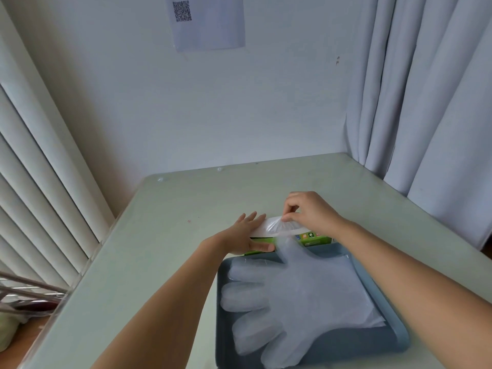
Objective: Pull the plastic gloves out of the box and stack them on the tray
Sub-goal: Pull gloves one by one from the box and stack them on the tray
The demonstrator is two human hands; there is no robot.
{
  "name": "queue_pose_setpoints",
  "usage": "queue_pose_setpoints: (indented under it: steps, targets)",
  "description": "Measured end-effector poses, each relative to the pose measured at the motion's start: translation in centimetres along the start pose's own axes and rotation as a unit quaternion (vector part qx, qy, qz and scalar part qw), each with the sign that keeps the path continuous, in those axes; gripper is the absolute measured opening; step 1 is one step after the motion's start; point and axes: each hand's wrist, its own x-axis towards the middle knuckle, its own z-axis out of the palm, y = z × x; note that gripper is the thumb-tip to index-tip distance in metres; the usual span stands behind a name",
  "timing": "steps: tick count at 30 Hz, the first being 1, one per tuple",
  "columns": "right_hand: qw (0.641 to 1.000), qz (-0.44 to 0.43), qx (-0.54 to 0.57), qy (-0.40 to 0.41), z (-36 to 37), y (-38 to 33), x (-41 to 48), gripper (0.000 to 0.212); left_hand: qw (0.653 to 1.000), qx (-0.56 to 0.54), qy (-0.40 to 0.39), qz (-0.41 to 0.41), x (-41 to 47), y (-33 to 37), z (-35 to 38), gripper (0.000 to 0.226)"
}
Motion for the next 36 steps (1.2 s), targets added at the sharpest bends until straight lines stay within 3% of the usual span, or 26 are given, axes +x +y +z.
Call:
queue_pose_setpoints:
  steps: [8, 12, 14, 18, 24, 25, 28, 32, 36]
  targets:
    - [0.993, 0.086, 0.07, 0.038, 2.1, 1.7, 1.4, 0.009, 1.0, -0.01, 0.018, 0.011, 0.3, -0.4, 0.2, 0.091]
    - [0.997, 0.034, 0.041, 0.064, 1.4, 1.6, 1.1, 0.024, 0.998, -0.039, 0.051, 0.02, 0.3, -0.8, 0.7, 0.09]
    - [1.0, -0.005, 0.006, 0.02, 0.8, 1.2, 1.0, 0.033, 0.998, -0.041, 0.054, 0.021, 0.3, -0.9, 0.9, 0.091]
    - [0.987, -0.03, -0.067, -0.14, 0.9, 0.1, 1.2, 0.044, 0.998, -0.042, 0.047, 0.018, 0.2, -0.9, 0.8, 0.091]
    - [0.967, -0.055, -0.138, -0.204, 0.5, -1.0, 2.4, 0.012, 0.999, -0.02, 0.043, 0.019, 0.3, -0.9, 0.8, 0.087]
    - [0.966, -0.061, -0.147, -0.205, 0.7, -1.1, 2.4, 0.008, 0.999, -0.016, 0.043, 0.02, 0.4, -0.9, 0.8, 0.086]
    - [0.969, -0.057, -0.141, -0.194, 1.1, -0.8, 2.1, 0.02, 0.999, -0.026, 0.043, 0.02, 0.4, -0.9, 0.8, 0.088]
    - [0.986, -0.031, -0.066, -0.152, 0.8, 0.2, 1.7, 0.007, 0.998, -0.028, 0.045, 0.021, 0.5, -1.0, 0.9, 0.087]
    - [0.994, -0.006, -0.004, -0.105, 0.3, 0.4, 1.6, 0.01, 0.998, -0.027, 0.045, 0.022, 0.4, -1.1, 0.9, 0.087]
